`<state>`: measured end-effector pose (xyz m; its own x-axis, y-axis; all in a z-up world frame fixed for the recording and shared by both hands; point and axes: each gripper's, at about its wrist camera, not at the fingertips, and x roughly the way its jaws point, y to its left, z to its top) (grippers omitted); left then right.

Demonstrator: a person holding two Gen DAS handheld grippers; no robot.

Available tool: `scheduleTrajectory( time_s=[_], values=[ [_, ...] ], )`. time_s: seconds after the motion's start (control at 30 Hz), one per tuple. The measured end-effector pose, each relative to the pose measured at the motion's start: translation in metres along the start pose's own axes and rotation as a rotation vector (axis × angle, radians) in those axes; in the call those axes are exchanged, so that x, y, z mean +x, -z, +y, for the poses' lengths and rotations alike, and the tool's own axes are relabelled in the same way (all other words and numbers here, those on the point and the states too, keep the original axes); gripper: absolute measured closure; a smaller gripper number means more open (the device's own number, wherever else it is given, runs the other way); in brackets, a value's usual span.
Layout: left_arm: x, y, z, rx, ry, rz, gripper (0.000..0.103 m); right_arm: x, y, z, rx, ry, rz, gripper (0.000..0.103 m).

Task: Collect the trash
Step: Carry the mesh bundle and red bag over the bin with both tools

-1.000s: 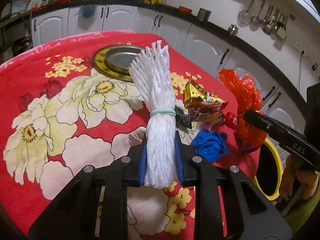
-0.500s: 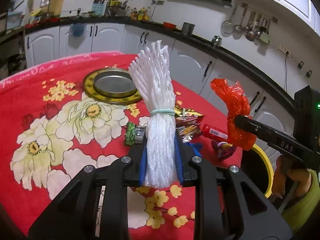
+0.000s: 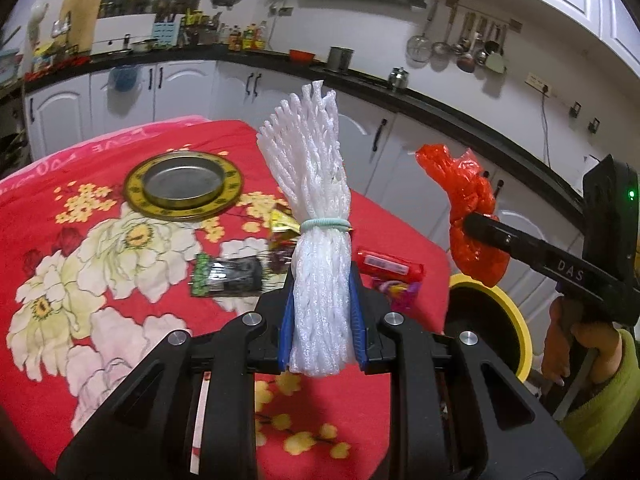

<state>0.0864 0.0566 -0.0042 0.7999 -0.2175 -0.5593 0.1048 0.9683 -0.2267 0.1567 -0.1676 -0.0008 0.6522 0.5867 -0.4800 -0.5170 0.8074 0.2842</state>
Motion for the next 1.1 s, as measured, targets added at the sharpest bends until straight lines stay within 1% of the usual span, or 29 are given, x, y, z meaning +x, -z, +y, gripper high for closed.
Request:
scheduleTrajectory(
  time_s=[0.37,0.7,1.1],
  values=[
    [0.018,0.009,-0.042,0.058,0.061,0.035,0.086,-0.038,0.007,-0.043,0.051,0.088,-0.045,0.068],
    [0.03,0.009,-0.071,0.081,0.11,0.034,0.086,-0.061,0.017,-0.071,0.094,0.156,-0.068,0.068],
    [0.057,0.016,-0.118,0.166,0.182,0.077,0.086,-0.09,0.034,-0.108,0.144,0.253,-0.083,0.068]
  ],
)
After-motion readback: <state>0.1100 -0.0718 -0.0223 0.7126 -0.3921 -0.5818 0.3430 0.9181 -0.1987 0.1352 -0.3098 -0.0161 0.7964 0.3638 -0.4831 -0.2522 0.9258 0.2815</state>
